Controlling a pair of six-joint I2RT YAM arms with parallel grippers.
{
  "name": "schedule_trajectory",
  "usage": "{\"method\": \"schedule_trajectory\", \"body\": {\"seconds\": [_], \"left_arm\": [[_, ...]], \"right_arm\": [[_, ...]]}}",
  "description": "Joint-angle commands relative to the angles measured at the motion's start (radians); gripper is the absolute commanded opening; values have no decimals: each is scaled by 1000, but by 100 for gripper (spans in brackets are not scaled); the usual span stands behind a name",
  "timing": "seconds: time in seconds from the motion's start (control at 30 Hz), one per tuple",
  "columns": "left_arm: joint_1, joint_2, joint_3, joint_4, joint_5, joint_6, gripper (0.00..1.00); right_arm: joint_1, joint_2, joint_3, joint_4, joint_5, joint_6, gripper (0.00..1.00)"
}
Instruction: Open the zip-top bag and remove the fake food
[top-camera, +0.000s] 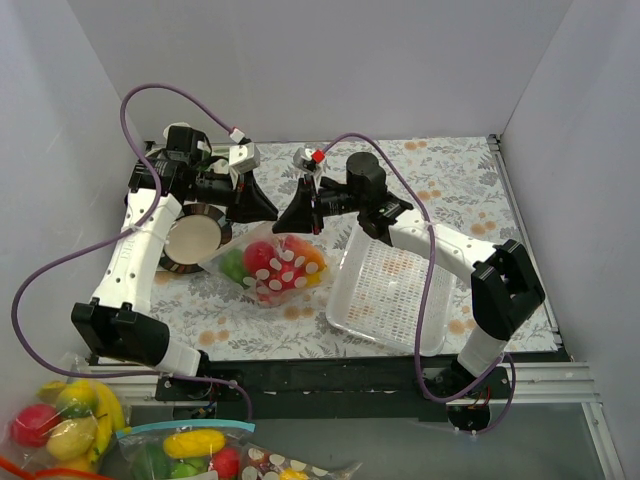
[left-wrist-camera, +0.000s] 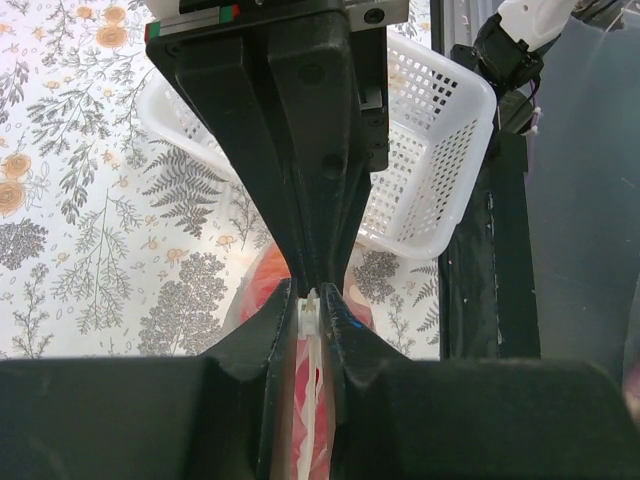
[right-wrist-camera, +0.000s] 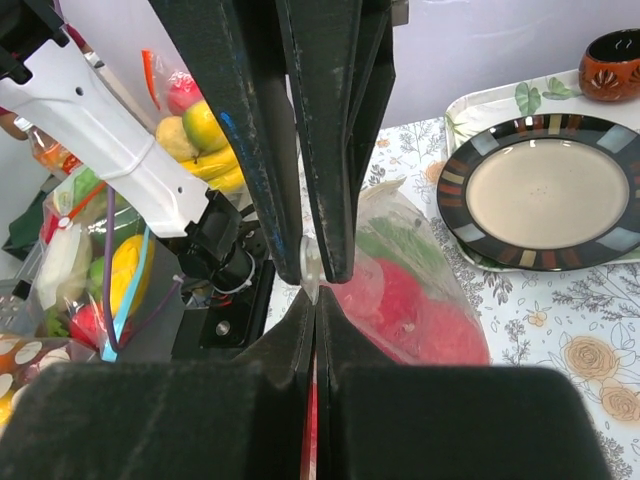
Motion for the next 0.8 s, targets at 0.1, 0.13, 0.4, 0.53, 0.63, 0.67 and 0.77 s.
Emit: {"method": "schedule_trajectory", "body": {"seconds": [0.1,0.13,0.4,0.53,0.63,0.67,0.77], "left_arm": [[-3,9,55,-142,-15,83,11],[-3,8,55,-148,-15,83,19],[-1,-21,39,-144,-32,64,44],[-3,-38,22,-83,-32,25,33],[-1,-44,27,-41,-17,-14,30],[-1,-46,28,-27,-12,-18,30],[-3,-46,30,-24,-1,-19,30]], "right_arm": [[-2,3,109,-8,17,-31,1],[-4,3,114,-12,19,-31,1],[-11,5,143,-49,24,-50,1],[-11,5,145,-49,22,-44,1],[-13,8,139,-46,16,-31,1],[-11,8,136,-42,13,-30,1],[-11,5,133,-37,8,-25,1]]}}
